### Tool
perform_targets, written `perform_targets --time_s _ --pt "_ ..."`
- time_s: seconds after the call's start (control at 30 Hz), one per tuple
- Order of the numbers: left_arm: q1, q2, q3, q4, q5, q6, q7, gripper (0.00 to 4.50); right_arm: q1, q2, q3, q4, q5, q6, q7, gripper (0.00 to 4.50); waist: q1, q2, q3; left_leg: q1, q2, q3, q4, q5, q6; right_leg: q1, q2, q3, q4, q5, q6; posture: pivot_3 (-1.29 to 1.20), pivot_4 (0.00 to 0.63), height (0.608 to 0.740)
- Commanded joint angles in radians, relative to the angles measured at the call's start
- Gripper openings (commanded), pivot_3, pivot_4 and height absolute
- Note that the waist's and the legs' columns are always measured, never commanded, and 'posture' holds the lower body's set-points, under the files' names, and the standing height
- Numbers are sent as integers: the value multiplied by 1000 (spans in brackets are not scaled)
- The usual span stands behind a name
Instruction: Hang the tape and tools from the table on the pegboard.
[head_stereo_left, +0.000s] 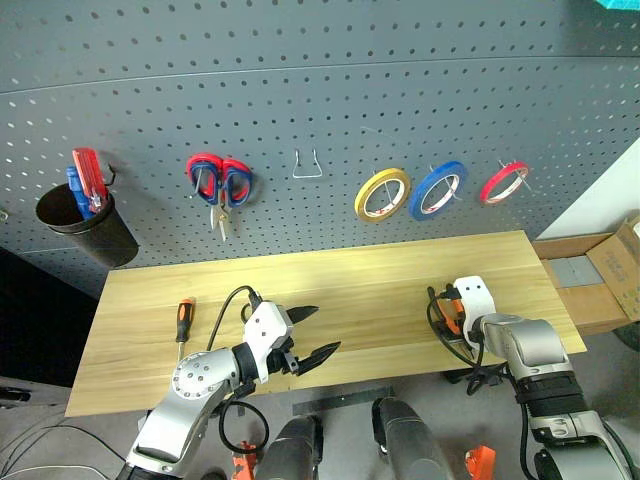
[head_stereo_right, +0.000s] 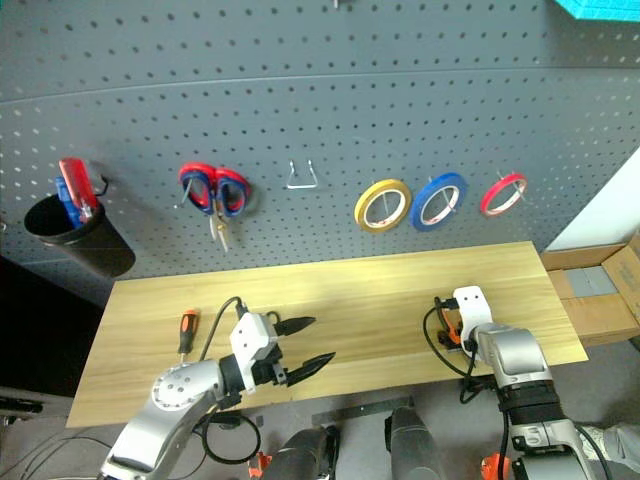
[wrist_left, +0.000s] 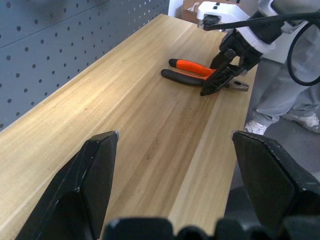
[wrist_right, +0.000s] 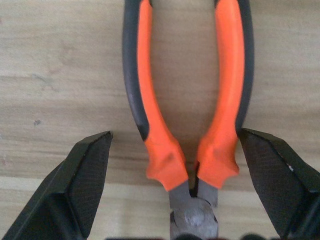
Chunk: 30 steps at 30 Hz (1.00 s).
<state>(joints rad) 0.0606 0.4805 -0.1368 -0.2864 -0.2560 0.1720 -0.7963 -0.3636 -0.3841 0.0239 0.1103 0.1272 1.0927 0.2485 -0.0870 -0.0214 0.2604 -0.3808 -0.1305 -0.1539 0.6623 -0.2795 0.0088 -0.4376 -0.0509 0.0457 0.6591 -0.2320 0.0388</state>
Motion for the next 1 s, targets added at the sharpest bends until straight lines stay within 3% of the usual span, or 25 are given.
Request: perform_targets --time_s 0.03,0.17,0.27,0.37,0.47,0.6,0.7,0.87,1.0 --pt "15 17 21 -57 -32 0 -15 3908 9 -4 10 2 -17 -19 -1 3221 0 0 1 0 0 0 0 0 0 0 0 0 0 0 0 -143 316 740" --pt "22 39 18 -70 -46 16 -35 3908 10 -8 20 2 -26 -23 10 2045 0 0 2 0 0 0 0 0 0 0 0 0 0 0 0 -143 309 740" --pt "15 43 19 -62 -48 18 -39 3908 38 -79 137 -69 -58 -105 102 2045 1 0 2 0 0 0 0 0 0 0 0 0 -1 0 0 -150 300 740" --pt "-1 37 30 -46 -54 16 -34 3908 82 -143 188 -247 8 -173 258 2044 1 1 2 -1 0 -1 -1 0 0 -1 0 -2 -2 0 0 -156 281 740" --pt "-24 14 72 -27 -70 -1 -3 3908 95 -186 163 -467 138 -191 412 2044 -1 3 3 -4 0 -1 -1 0 -1 -3 0 -1 -2 0 0 -156 268 740" --pt "-59 -73 198 -4 -105 -72 111 3908 -8 -88 22 -647 382 -197 489 2044 -3 3 4 -4 2 0 0 0 -1 -3 1 -1 -2 1 2 -152 251 740" --pt "-67 -98 266 -6 -81 -147 163 3908 -136 7 -23 -665 484 -244 491 2044 3 2 3 -3 1 0 0 0 -1 -2 1 -2 -3 2 3 -135 237 740" --pt "-100 -127 261 -21 11 -271 235 3908 -311 91 -23 -574 501 -300 442 2044 25 2 2 -6 1 -3 -1 3 -5 -2 1 -5 -12 5 3 -95 213 740" --pt "-139 -153 240 -116 28 -247 300 3908 -458 180 -2 -477 443 -407 383 2044 35 1 1 -16 1 0 1 3 -5 -11 1 -5 -12 9 2 -66 195 740"
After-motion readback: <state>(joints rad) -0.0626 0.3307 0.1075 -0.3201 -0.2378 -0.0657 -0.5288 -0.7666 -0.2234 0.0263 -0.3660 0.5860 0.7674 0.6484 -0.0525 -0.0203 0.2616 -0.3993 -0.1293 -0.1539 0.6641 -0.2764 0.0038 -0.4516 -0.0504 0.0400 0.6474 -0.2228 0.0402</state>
